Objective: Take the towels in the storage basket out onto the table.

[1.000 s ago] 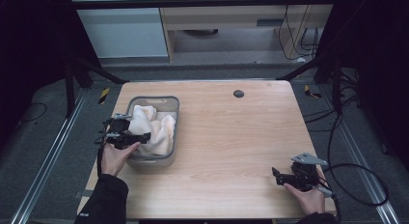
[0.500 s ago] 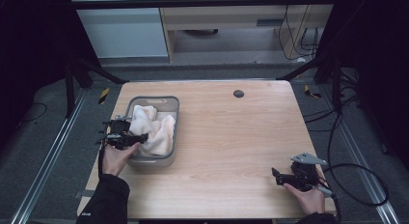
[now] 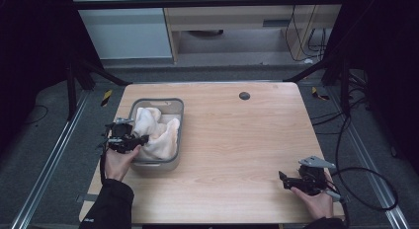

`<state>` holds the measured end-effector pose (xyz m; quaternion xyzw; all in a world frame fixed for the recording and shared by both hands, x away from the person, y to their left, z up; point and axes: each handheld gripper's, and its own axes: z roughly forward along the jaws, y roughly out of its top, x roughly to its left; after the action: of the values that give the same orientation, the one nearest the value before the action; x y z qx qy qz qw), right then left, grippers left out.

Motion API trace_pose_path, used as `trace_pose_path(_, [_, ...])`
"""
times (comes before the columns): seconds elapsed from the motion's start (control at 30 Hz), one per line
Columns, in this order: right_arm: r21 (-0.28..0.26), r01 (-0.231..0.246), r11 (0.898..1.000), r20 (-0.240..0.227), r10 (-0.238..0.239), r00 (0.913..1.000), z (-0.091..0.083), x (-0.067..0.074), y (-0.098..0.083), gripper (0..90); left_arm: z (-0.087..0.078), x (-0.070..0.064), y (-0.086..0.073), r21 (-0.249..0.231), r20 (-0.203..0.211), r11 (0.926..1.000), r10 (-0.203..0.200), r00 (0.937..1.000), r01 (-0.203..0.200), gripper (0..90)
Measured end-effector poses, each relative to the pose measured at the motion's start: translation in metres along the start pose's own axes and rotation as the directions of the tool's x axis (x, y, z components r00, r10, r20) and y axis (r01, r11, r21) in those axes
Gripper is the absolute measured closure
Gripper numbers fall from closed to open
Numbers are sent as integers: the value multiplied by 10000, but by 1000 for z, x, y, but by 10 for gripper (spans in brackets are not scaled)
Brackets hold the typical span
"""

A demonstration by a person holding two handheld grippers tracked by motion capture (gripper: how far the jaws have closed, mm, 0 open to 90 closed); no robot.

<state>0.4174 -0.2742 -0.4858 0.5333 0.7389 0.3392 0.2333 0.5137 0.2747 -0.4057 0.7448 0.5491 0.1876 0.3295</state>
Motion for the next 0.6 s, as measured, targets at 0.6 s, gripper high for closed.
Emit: trace_pose_path(0.6, [-4,-7,10000,19,7,10000,0,0,0,91,-44,-8,17,-1270,79,9910,425,9991,-412,688])
